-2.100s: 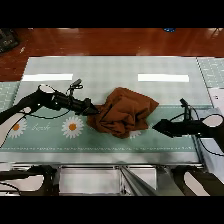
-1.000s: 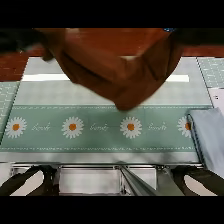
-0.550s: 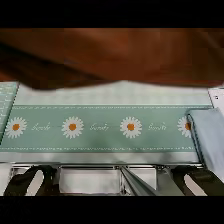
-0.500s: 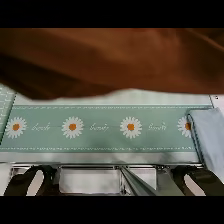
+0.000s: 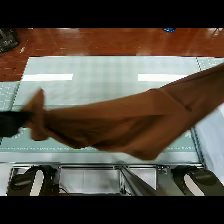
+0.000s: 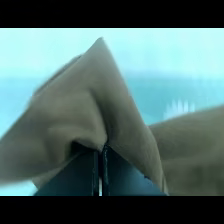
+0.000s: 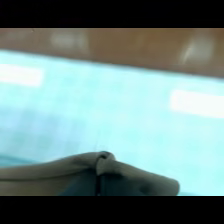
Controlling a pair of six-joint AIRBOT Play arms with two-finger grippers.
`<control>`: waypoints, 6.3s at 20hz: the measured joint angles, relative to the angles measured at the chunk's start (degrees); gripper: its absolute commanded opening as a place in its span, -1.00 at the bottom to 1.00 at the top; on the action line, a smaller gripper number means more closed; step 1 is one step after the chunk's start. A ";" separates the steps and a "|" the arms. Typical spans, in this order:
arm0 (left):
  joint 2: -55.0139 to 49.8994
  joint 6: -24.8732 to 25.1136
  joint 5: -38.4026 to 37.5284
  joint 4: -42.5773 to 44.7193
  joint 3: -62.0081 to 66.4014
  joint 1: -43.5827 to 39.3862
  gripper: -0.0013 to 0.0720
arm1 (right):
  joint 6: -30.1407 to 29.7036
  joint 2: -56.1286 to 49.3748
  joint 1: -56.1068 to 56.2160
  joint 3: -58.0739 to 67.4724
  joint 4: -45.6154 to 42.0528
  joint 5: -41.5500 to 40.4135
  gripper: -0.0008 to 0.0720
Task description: Fold the shirts.
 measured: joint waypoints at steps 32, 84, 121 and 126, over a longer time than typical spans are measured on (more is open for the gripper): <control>-60.78 19.69 10.47 -19.19 2.05 9.68 0.41 | -10.80 -22.62 -31.58 -38.62 18.69 -12.83 0.13; -43.19 17.99 14.34 -40.06 40.61 9.31 -0.92 | -8.87 -23.71 -7.32 15.69 25.64 -7.37 -0.91; -63.28 7.93 36.87 -6.58 33.92 -4.15 -0.92 | -10.38 -47.71 -9.29 0.63 32.17 -26.21 -0.87; -70.97 4.90 35.52 -6.67 38.36 -4.74 0.41 | -8.11 -59.67 -11.96 9.75 39.15 -26.01 0.16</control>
